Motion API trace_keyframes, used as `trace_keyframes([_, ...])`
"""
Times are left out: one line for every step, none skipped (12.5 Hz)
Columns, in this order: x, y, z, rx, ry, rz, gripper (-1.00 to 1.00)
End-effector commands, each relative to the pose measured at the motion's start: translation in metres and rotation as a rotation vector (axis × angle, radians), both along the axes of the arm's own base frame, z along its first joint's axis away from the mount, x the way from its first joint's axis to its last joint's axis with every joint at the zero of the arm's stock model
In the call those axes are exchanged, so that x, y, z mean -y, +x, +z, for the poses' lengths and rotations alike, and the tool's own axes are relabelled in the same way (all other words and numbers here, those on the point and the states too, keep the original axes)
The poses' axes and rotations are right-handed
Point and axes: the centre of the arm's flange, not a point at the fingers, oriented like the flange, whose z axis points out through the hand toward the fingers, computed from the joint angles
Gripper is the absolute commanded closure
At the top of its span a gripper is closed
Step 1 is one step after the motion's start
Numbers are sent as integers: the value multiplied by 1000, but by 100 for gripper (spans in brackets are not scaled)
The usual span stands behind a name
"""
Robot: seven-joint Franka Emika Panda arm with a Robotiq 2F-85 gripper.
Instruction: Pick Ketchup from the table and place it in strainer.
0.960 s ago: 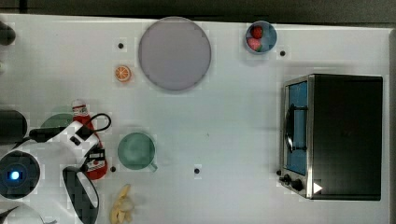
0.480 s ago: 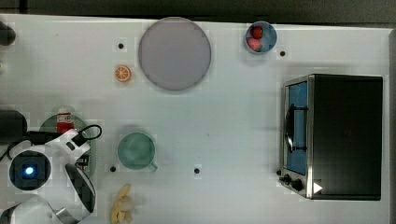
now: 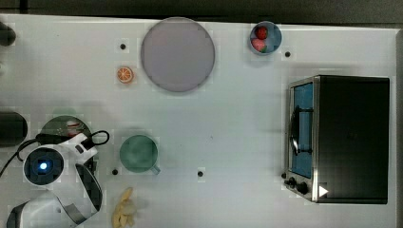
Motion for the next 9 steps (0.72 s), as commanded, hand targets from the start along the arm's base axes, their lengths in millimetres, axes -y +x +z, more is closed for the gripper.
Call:
trace_keyframes([5, 37, 59, 107, 44, -134, -100])
trace_keyframes([18, 53, 78, 143, 47, -172, -100])
trace_keyframes([34, 69, 98, 178, 45, -208, -100])
trace_keyframes([51, 83, 118, 205, 34, -243, -100])
trace_keyframes([73, 97, 137, 219, 13, -281, -100])
trace_keyframes([98, 110, 153, 210, -17, -324, -100])
trace_keyframes([129, 122, 169, 183, -45, -380, -100])
trace_keyframes([163, 134, 187, 155, -61, -446, -100])
trace_keyframes([200, 144, 206, 122, -83, -506, -100])
